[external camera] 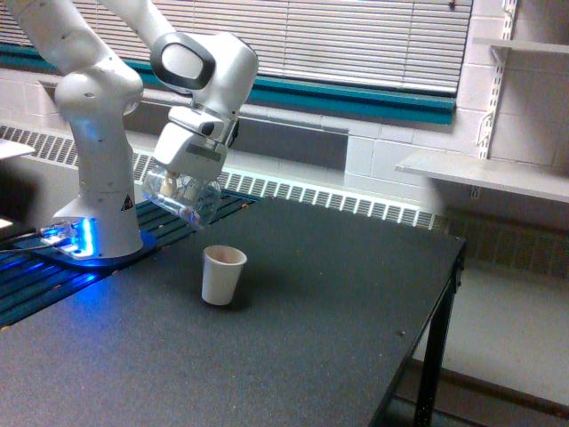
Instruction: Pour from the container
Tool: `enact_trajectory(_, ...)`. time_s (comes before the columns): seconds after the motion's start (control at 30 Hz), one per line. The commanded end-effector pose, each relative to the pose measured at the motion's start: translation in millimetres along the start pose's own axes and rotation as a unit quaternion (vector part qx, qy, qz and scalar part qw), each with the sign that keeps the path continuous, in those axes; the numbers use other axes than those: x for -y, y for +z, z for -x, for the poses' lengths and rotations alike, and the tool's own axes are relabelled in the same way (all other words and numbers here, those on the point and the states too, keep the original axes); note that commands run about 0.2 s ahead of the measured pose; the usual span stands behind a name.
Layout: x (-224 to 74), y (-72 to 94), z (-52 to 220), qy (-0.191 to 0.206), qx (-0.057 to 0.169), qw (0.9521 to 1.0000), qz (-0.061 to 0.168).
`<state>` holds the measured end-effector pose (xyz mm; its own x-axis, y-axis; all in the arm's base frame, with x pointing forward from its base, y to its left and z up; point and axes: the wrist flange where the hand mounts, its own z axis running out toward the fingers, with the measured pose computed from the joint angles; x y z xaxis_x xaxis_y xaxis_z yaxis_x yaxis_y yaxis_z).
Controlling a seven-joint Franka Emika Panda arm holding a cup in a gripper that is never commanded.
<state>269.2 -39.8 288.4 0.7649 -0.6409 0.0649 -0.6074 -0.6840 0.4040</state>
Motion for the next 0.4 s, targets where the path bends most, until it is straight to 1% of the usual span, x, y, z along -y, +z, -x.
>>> enact_trajectory(0.03,0.1,12.1,11.9,-0.004,0.008,0.9998,0.015)
enact_trajectory(0.3,1.0,11.4,12.0,-0.007,0.006,0.9999,0.012)
enact_trajectory(0.4,1.2,10.8,11.4,-0.008,-0.003,0.9999,0.014)
